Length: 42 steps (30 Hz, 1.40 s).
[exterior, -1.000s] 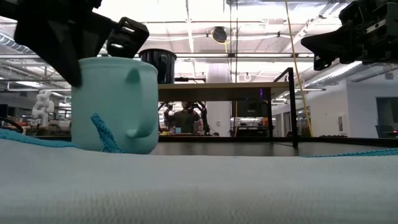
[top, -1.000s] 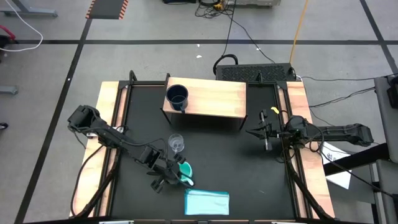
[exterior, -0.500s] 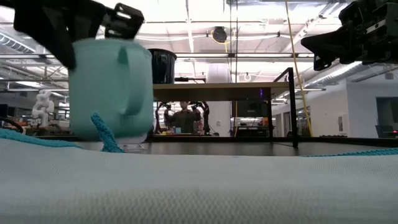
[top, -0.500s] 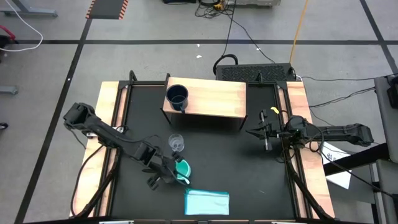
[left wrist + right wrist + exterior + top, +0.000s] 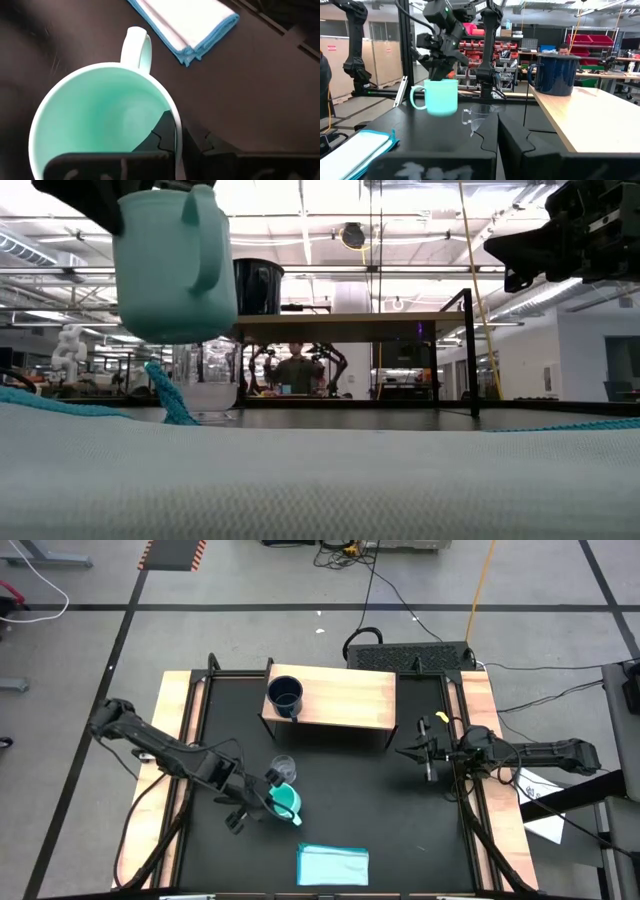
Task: Stack small to large cups/mugs on shelf
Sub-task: Put the blue mug on the shelf
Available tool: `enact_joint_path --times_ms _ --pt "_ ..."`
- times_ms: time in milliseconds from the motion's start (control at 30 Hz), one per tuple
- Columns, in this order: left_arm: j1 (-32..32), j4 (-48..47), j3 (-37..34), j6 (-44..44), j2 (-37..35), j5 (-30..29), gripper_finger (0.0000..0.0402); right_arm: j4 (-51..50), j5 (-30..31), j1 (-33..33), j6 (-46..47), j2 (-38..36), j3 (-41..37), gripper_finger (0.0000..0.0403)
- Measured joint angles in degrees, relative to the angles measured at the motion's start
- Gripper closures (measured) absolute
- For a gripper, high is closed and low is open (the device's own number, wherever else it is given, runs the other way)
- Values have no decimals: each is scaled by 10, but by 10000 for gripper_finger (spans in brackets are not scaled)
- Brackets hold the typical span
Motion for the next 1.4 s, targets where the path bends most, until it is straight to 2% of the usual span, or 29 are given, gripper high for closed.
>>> enact_joint_path --times_ms 333,767,1000,1400 --pt "5 -17 0 20 -27 10 396 6 0 0 0 0 0 403" --pt "36 23 0 65 -47 109 396 5 0 0 0 0 0 403" --pt "68 25 0 83 -49 120 396 0 0 0 0 0 0 403" --pt "108 20 0 94 -116 138 396 -7 0 0 0 0 0 403"
